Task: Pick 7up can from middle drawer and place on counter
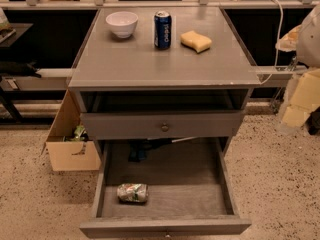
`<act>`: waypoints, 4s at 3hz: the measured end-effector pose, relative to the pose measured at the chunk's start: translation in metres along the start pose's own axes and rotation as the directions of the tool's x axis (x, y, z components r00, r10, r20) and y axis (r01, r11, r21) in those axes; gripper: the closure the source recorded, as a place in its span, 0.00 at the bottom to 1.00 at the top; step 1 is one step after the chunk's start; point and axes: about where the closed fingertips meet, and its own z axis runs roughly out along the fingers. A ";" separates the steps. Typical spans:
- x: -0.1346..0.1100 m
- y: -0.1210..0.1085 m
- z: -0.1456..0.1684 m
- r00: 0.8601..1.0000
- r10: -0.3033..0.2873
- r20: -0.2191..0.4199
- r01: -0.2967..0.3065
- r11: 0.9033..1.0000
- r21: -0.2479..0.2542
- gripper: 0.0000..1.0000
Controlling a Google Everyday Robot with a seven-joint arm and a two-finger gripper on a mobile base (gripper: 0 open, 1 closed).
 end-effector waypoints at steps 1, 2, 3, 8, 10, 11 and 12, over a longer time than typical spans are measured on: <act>-0.002 0.003 0.005 1.000 -0.016 0.006 0.016 1.000 0.010 0.00; -0.001 0.020 0.046 0.996 -0.091 0.008 0.092 0.996 -0.019 0.00; 0.000 0.050 0.111 0.989 -0.146 0.036 0.149 0.984 -0.098 0.00; -0.058 0.102 0.265 0.976 -0.177 0.127 0.200 0.959 -0.201 0.00; -0.117 0.131 0.359 0.961 -0.202 0.189 0.241 0.946 -0.218 0.00; -0.137 0.143 0.429 0.958 -0.157 0.240 0.221 0.937 -0.272 0.00; -0.137 0.142 0.434 0.958 -0.155 0.241 0.220 0.937 -0.271 0.00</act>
Offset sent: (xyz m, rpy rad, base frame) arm -0.0119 0.0207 -0.1191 -0.0380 0.0648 0.1936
